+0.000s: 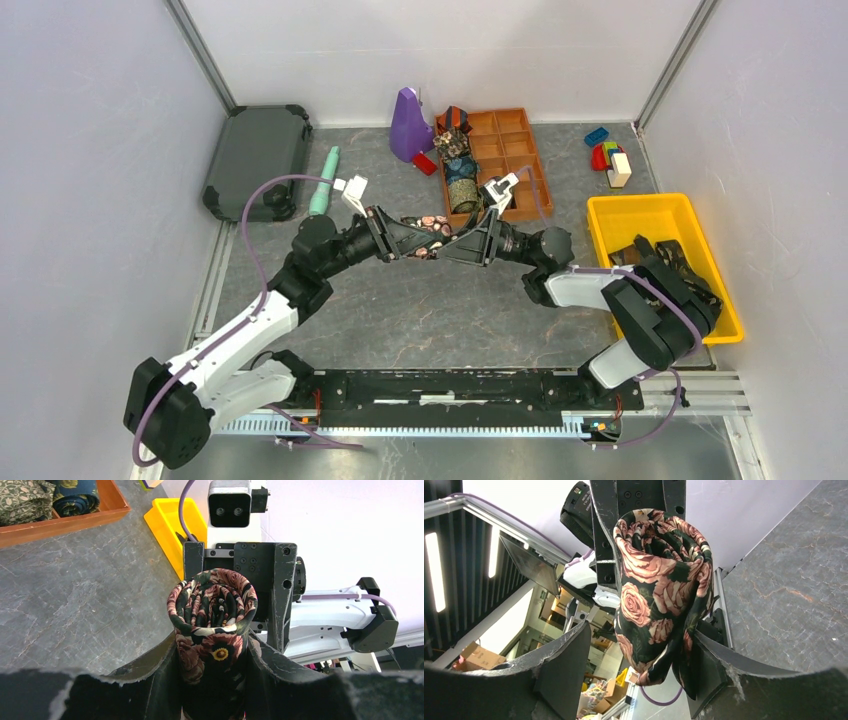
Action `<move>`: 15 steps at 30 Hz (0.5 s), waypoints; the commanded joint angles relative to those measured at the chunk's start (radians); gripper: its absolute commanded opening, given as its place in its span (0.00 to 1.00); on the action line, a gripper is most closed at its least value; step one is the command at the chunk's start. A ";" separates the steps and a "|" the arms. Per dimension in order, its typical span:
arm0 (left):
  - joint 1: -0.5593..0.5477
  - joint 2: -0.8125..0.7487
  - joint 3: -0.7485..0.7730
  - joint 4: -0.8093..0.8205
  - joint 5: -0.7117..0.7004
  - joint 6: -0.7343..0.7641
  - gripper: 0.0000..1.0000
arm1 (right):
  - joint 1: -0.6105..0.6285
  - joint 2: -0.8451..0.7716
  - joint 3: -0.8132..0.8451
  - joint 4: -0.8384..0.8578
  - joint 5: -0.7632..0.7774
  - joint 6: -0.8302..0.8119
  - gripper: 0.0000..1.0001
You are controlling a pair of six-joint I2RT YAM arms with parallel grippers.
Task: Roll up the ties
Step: Pick up the tie at the center of the board.
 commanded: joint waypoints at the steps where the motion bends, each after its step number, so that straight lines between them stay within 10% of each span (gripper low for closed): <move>1: -0.014 -0.011 0.007 0.018 0.025 -0.025 0.30 | 0.028 -0.005 0.070 0.104 0.005 -0.057 0.68; 15: -0.017 -0.032 -0.013 -0.015 0.014 0.034 0.29 | 0.033 -0.035 0.100 -0.114 0.019 -0.150 0.59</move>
